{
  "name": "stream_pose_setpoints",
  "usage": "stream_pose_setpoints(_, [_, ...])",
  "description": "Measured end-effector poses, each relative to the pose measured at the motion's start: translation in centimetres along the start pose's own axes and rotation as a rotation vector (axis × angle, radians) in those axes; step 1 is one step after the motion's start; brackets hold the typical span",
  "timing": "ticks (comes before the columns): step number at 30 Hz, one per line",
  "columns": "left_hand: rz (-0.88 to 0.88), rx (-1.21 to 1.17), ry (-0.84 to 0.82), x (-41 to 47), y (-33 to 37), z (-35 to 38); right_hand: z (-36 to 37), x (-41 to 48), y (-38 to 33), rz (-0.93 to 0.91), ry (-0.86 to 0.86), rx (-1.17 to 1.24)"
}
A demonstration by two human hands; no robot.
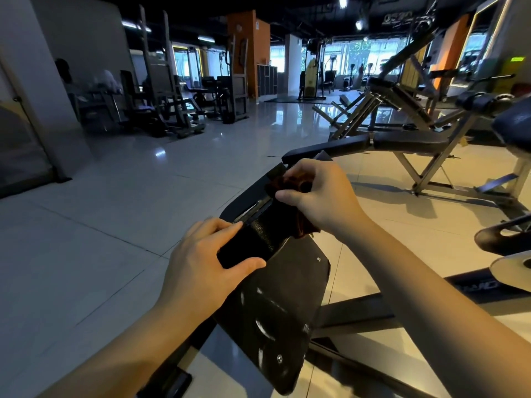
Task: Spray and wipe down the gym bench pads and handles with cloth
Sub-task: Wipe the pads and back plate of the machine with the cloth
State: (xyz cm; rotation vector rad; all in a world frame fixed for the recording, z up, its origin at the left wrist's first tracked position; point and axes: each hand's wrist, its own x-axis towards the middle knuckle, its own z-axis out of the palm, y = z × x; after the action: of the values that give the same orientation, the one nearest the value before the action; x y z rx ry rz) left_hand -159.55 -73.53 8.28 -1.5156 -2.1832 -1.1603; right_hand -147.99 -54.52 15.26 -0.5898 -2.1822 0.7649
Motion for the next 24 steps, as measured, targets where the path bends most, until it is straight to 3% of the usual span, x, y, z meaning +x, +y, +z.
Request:
stream_pose_setpoints(4, [-0.003,-0.011,-0.008,0.0,0.0,0.0,-1.9,-0.4,-1.6,0.084,-0.141,0.235])
stream_pose_setpoints(5, [-0.007,-0.01,-0.009,-0.1,0.0,-0.1,-2.5,0.2,-1.1,0.113,-0.075,0.258])
stream_pose_setpoints(9, [-0.007,0.004,-0.014,-0.1,0.1,-0.1,-1.5,2.4,2.5,0.155,0.265,-0.05])
stream_pose_setpoints(14, [-0.009,-0.006,-0.032,-0.1,0.1,-0.2,2.0,1.8,2.1,0.094,0.274,-0.063])
stream_pose_setpoints(20, [0.007,-0.005,-0.016,0.0,-0.1,-0.1,1.4,-1.9,-2.7,-0.089,0.038,-0.076])
stream_pose_setpoints(24, [0.016,-0.03,-0.02,-0.3,-0.3,-0.2,-1.5,-3.0,-2.9,0.028,-0.14,0.093])
